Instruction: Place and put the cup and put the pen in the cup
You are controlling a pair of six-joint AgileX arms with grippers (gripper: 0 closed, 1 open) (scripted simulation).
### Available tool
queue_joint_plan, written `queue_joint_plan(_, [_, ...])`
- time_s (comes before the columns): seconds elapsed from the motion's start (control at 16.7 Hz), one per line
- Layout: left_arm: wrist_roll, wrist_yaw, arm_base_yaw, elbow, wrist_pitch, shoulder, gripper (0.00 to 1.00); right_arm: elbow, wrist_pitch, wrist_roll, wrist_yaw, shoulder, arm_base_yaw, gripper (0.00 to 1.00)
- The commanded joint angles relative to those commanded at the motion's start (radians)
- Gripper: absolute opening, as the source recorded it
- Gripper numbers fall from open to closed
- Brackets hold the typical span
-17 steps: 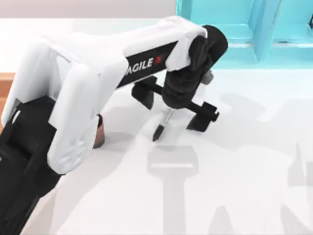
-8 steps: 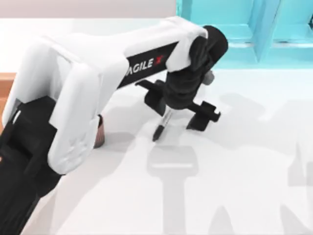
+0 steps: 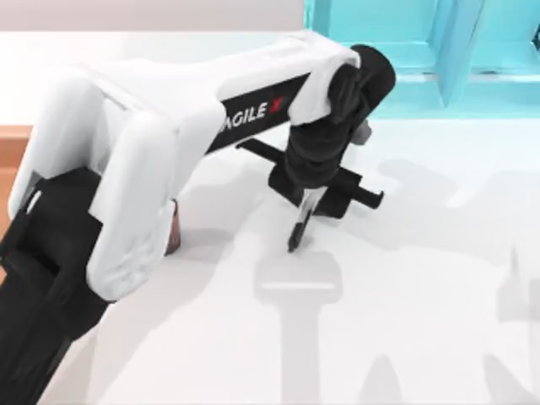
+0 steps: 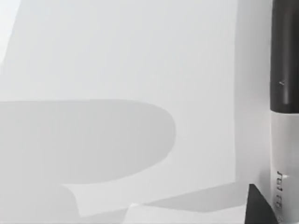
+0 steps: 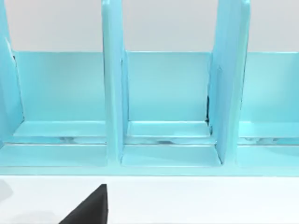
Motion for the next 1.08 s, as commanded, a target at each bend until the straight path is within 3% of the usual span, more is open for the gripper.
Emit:
queue_joint_plan(0.18, [0.0,0.0,0.0,0.0,0.0,0.0,0.0,0.0,0.0,0.0,0.0,0.0,0.0,1.0])
queue_joint_plan(0.24, [-0.026,0.051,-0.021,0.012,-0.013,-0.061,0.0,0.0,0.0,0.0,0.0,0.0,0.0,1.0])
queue_joint_plan(1.08, [-0.181,0.032,-0.169,-0.257,-0.159,-0.449,0.0,0.0,0.0,0.0,0.0,0.0,0.0,1.0])
